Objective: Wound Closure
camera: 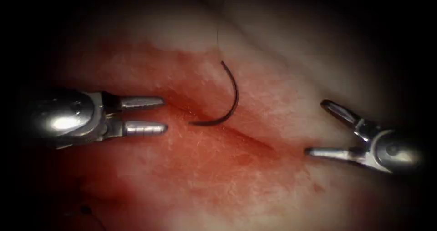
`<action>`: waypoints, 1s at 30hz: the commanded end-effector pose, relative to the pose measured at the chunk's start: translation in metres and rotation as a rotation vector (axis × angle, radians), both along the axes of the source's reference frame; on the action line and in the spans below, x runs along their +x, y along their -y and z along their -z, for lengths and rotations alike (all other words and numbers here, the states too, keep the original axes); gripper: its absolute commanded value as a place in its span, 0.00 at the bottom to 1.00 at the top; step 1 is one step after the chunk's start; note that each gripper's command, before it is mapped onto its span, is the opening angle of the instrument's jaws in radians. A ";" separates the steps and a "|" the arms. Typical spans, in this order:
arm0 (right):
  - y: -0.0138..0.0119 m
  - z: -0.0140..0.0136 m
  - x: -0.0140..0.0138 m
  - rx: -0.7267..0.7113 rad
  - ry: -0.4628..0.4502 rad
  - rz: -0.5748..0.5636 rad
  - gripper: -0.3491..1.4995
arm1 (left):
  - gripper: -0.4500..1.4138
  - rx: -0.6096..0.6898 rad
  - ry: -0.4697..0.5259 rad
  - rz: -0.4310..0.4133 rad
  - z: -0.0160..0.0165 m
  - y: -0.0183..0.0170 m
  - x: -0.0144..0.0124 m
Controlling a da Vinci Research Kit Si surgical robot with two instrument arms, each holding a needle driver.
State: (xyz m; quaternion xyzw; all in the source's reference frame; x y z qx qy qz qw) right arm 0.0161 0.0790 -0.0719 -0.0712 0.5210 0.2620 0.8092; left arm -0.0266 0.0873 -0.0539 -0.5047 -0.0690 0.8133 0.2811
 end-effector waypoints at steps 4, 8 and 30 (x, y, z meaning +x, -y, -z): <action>0.0002 -0.0004 0.0008 -0.009 0.003 0.006 0.67 | 0.42 0.001 0.005 -0.005 -0.0006 0.0004 -0.0004; 0.0003 0.0004 0.0009 -0.020 0.009 0.012 0.67 | 0.44 0.000 0.003 -0.003 -0.0006 0.0004 -0.0005; -0.0023 0.0053 0.0045 0.156 0.173 0.121 0.80 | 0.57 0.169 -0.463 -0.156 -0.0014 -0.0016 -0.0087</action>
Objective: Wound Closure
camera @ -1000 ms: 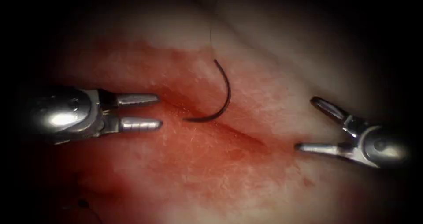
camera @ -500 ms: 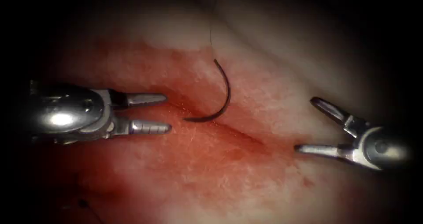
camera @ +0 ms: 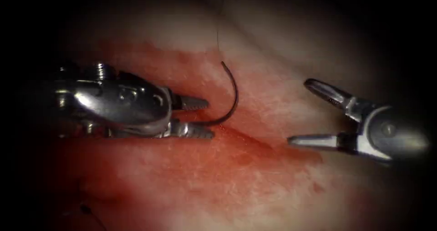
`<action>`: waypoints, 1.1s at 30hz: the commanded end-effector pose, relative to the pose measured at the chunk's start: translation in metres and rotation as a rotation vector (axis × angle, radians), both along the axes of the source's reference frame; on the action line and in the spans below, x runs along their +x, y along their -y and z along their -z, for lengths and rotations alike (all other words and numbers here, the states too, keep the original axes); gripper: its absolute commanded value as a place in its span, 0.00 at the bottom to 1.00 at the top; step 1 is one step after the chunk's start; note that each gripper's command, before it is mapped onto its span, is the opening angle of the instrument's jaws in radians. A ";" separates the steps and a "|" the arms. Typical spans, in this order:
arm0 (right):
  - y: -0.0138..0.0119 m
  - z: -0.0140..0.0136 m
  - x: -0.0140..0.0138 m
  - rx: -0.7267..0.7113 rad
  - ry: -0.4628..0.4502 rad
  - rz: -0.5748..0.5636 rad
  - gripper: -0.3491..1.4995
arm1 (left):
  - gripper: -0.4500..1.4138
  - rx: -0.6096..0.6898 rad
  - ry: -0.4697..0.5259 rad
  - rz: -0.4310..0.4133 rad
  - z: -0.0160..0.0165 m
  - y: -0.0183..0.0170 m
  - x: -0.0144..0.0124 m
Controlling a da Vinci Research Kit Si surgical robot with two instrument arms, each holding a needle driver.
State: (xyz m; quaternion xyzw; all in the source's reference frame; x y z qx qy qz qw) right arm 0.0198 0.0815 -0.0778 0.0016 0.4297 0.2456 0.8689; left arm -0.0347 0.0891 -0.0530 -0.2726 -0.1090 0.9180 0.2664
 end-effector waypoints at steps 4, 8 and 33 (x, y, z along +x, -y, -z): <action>0.0007 -0.0010 0.0007 -0.005 0.008 0.001 0.81 | 0.60 0.011 -0.064 -0.007 -0.0015 0.0000 -0.0029; 0.0011 -0.0011 0.0004 -0.006 0.009 0.005 0.81 | 0.60 0.019 -0.137 -0.031 -0.0033 -0.0003 -0.0034; 0.0007 -0.0016 0.0006 0.045 -0.023 -0.053 0.78 | 0.05 0.086 -0.132 -0.104 -0.0050 0.0011 -0.0006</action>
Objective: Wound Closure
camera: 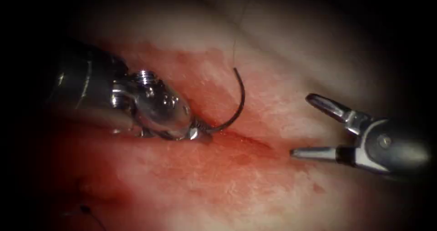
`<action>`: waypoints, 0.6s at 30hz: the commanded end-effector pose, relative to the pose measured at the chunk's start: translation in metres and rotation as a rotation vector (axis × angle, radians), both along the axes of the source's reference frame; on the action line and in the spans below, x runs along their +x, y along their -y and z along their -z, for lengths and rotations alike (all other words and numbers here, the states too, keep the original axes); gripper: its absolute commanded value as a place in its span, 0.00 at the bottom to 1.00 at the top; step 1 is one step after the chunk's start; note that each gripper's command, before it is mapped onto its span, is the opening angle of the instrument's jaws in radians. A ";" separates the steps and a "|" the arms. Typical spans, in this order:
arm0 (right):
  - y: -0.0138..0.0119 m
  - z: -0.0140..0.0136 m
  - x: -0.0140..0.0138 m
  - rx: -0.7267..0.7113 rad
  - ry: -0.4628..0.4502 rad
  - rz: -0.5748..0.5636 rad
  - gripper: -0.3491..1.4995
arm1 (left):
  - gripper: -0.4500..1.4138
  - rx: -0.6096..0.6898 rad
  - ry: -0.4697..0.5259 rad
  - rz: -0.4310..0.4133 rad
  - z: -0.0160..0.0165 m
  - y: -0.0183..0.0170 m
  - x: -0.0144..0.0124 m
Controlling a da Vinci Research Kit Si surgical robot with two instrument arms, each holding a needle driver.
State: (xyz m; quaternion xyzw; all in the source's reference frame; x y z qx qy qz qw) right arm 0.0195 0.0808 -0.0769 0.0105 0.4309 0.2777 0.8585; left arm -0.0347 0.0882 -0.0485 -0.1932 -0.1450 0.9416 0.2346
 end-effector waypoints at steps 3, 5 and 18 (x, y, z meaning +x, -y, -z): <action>-0.0004 -0.0009 0.0010 0.055 -0.052 -0.016 0.77 | 0.05 -0.069 0.040 0.012 0.0006 0.0001 0.0006; -0.0007 -0.0012 0.0010 0.102 -0.088 -0.031 0.74 | 0.05 -0.137 0.074 0.014 0.0015 0.0000 0.0018; -0.0049 -0.0043 0.0004 0.398 -0.325 -0.181 0.75 | 0.05 -0.736 0.142 -0.162 0.0039 0.0025 0.0063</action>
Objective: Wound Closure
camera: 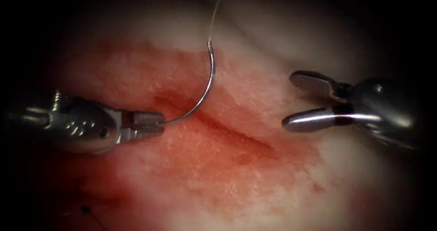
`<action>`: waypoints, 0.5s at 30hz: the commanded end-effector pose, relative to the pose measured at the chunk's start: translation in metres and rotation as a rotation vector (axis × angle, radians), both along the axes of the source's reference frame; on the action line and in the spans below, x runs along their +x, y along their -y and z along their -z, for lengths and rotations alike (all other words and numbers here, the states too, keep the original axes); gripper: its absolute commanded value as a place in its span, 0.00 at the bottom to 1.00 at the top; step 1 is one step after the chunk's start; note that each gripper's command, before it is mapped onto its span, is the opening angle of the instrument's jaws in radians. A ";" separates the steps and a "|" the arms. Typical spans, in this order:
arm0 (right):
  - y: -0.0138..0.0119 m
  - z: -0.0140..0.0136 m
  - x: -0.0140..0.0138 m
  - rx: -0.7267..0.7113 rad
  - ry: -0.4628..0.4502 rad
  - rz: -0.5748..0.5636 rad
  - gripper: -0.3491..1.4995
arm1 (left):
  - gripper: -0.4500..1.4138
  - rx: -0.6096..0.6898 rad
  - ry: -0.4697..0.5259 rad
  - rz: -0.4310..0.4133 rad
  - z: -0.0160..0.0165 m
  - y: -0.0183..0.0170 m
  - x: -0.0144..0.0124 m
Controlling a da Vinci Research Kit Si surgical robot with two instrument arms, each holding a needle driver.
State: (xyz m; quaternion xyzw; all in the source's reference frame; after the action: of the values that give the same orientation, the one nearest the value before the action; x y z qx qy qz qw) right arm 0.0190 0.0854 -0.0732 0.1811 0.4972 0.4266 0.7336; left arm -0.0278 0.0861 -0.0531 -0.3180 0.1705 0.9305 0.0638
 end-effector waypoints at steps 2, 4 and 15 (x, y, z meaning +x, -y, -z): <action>-0.0009 -0.0010 0.0017 0.039 -0.033 -0.008 0.77 | 0.05 -0.060 -0.009 -0.013 -0.0003 0.0007 -0.0009; -0.0015 -0.0014 0.0028 0.064 -0.056 -0.006 0.78 | 0.05 -0.108 -0.008 -0.013 0.0002 0.0009 -0.0012; -0.0019 -0.0020 0.0063 0.117 -0.073 -0.041 0.76 | 0.05 -0.146 -0.030 0.005 0.0008 0.0012 -0.0017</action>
State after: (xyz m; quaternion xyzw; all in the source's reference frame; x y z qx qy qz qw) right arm 0.0247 0.0872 -0.0716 0.2314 0.4990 0.4673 0.6921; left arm -0.0289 0.0853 -0.0544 -0.3038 0.2426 0.9205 0.0397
